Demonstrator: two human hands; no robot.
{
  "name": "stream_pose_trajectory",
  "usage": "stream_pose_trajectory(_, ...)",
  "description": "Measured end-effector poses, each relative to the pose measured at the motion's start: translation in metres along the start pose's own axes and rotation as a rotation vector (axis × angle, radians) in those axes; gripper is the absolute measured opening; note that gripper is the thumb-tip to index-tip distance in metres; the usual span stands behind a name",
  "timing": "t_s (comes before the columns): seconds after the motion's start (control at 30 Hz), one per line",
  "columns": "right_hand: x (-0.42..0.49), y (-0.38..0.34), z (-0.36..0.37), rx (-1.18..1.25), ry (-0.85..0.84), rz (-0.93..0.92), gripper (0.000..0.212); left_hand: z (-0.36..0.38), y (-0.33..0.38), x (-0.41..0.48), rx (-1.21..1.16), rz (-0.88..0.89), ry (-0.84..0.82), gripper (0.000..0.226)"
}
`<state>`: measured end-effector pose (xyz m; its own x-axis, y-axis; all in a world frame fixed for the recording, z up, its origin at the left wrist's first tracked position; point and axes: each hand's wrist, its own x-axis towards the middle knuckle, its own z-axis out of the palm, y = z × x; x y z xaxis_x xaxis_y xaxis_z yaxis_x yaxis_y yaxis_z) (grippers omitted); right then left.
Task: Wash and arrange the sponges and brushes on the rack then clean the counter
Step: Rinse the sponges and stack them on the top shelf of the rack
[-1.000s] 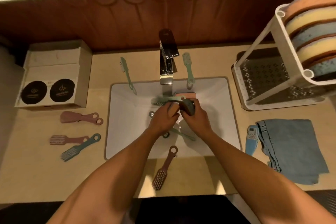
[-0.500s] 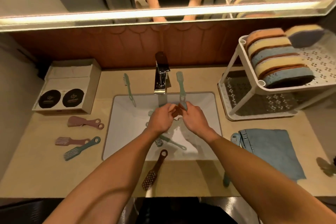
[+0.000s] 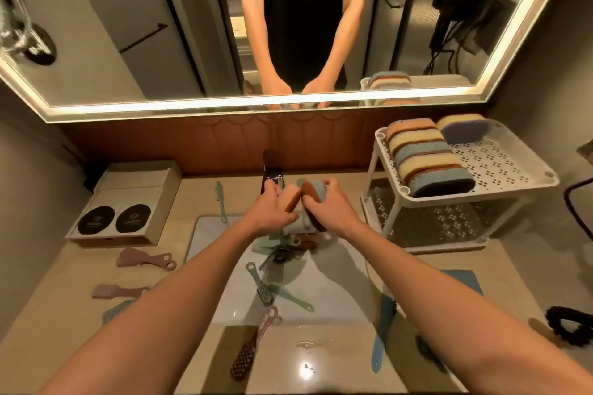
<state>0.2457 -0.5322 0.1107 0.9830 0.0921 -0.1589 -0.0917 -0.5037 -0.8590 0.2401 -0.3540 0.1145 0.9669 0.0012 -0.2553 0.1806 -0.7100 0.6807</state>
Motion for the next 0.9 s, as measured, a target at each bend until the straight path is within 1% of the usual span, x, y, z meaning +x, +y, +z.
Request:
stream_pose_trajectory(0.07, 0.002, -0.011, -0.013, 0.050, 0.040, -0.028, 0.045, -0.010, 0.017, 0.000, 0.031, 0.048, -0.017, 0.058)
stream_pose_trajectory(0.17, 0.005, -0.031, -0.036, 0.060, 0.020, -0.071, 0.044, -0.025, 0.042, 0.002, 0.040, 0.098, 0.000, 0.054)
stream_pose_trajectory(0.27, 0.005, -0.048, -0.065, -0.070, 0.029, -0.141, 0.040, -0.038, 0.067, 0.007, 0.039, 0.174, 0.035, 0.044)
stream_pose_trajectory(0.37, 0.002, -0.056, -0.095, -0.239, 0.154, -0.234, 0.039, -0.046, 0.092, 0.010, 0.067, 0.260, 0.079, 0.041)
stream_pose_trajectory(0.47, -0.002, -0.061, -0.122, -0.313, 0.246, -0.268, 0.045, -0.049, 0.119, 0.012, 0.120, 0.339, 0.141, 0.044)
stream_pose_trajectory(0.53, -0.005, -0.067, -0.139, -0.325, 0.282, -0.273, 0.048, -0.051, 0.139, 0.012, 0.141, 0.393, 0.184, 0.043)
stream_pose_trajectory(0.6, -0.008, -0.071, -0.159, -0.346, 0.303, -0.263, 0.051, -0.050, 0.160, 0.013, 0.140, 0.461, 0.197, 0.038)
stream_pose_trajectory(0.67, -0.010, -0.070, -0.180, -0.413, 0.335, -0.263, 0.049, -0.045, 0.181, 0.015, 0.153, 0.502, 0.202, 0.035)
stream_pose_trajectory(0.73, -0.012, -0.064, -0.201, -0.506, 0.368, -0.247, 0.045, -0.036, 0.203, 0.017, 0.203, 0.529, 0.221, 0.034)
stream_pose_trajectory(0.8, -0.013, -0.052, -0.222, -0.587, 0.397, -0.207, 0.046, -0.020, 0.224, 0.019, 0.237, 0.569, 0.237, 0.028)
stream_pose_trajectory(0.9, -0.014, -0.031, -0.249, -0.659, 0.432, -0.166, 0.045, 0.006, 0.250, 0.022, 0.252, 0.613, 0.224, 0.024)
